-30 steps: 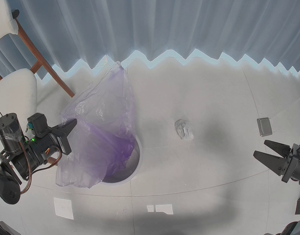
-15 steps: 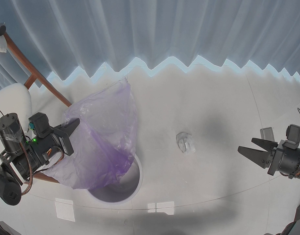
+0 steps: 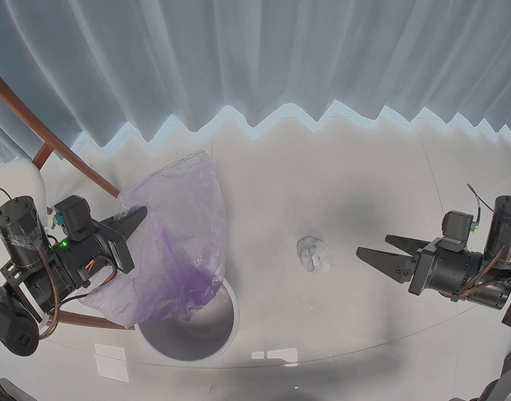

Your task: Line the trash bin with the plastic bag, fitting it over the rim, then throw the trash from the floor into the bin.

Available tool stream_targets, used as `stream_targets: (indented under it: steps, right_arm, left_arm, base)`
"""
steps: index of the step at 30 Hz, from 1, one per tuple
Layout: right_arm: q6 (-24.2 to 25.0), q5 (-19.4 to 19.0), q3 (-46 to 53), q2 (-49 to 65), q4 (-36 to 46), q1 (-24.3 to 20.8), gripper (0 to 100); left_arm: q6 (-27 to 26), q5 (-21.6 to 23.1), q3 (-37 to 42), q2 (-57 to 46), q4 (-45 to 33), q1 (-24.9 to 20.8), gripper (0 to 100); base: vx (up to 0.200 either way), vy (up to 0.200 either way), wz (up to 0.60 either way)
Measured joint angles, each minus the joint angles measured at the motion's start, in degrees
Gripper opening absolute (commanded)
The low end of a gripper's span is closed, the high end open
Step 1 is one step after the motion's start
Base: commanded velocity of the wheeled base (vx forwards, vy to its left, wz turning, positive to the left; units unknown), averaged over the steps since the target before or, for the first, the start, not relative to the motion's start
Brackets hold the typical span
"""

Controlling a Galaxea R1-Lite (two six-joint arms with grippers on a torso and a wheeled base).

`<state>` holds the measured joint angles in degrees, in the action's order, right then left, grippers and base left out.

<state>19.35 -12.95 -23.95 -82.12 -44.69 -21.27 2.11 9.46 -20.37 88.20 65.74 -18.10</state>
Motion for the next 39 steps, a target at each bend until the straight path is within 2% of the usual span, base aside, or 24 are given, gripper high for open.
stream_targets:
  steps: [5,11,15,18,25,33,39]
  right_arm:
    - [1.2,0.0,0.1,-6.0,-6.1,-1.4,100]
    - [2.7,0.3,0.1,-13.9,-17.2,-1.9,100]
    - [4.9,0.7,-0.1,-19.1,-25.2,-2.0,100]
    - [7.7,1.1,-0.7,-22.7,-29.1,-1.8,100]
    - [9.4,1.2,-5.1,-28.8,-29.8,-0.9,100]
    - [9.5,1.2,-15.3,-34.4,-28.2,1.3,100]
    - [9.0,3.3,-21.0,-37.4,-26.2,3.5,100]
  left_arm:
    - [-0.1,-0.1,0.3,-0.2,0.0,-0.7,0]
    - [0.0,0.0,0.6,-0.3,0.0,-1.9,0]
    - [0.1,0.0,1.4,-0.3,-0.1,-3.5,0]
    - [1.2,-0.1,1.6,-0.2,0.0,-5.6,0]
    - [5.8,-0.2,1.9,-0.2,0.0,-10.8,0]
    - [6.4,-0.3,2.0,-0.2,0.0,-13.8,0]
    - [6.6,0.0,1.9,0.1,0.0,-15.7,0]
  base:
    - [0.0,0.2,0.0]
    - [0.0,0.2,0.0]
    - [0.0,0.2,0.0]
    - [0.0,0.0,0.0]
    - [0.0,0.0,0.0]
    - [0.0,0.0,0.0]
    - [0.0,0.0,0.0]
